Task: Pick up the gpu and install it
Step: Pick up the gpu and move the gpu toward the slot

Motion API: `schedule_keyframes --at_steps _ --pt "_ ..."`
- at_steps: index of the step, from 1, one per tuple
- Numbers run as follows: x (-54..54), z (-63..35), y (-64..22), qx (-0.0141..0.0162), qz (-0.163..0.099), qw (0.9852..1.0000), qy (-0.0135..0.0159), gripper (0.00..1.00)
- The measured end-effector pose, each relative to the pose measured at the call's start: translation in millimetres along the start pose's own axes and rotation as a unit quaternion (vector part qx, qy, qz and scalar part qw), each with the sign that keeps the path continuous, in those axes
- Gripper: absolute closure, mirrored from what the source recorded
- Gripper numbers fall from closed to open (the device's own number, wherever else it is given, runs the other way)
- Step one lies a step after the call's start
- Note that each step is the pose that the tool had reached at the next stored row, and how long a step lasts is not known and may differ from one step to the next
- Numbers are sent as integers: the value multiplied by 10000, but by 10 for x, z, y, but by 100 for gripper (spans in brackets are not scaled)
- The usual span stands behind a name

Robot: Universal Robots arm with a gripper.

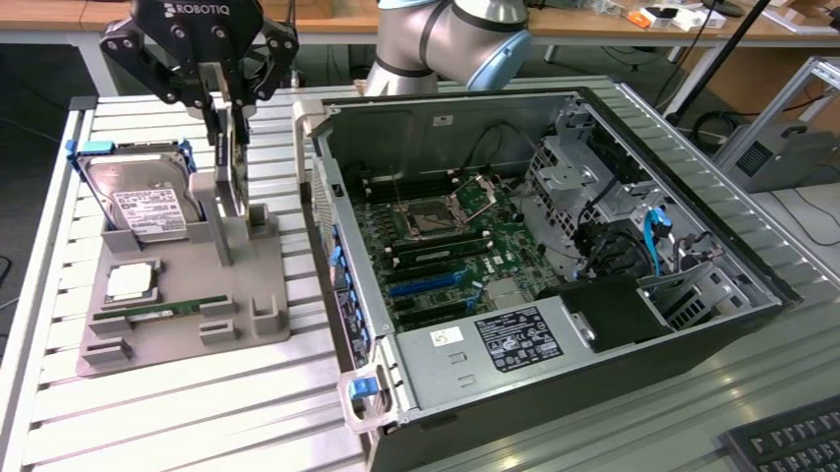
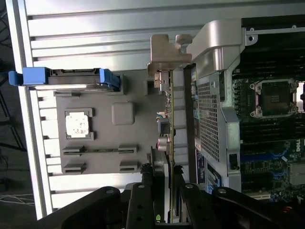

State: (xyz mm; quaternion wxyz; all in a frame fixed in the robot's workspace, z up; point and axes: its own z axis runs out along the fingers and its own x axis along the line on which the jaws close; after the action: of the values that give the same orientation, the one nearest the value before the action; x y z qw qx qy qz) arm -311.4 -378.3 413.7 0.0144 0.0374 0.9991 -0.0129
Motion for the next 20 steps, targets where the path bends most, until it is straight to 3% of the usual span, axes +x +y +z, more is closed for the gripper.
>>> schedule_keyframes --at_steps 20 --pt "-3 -104 -3 0 0 10000 0 73"
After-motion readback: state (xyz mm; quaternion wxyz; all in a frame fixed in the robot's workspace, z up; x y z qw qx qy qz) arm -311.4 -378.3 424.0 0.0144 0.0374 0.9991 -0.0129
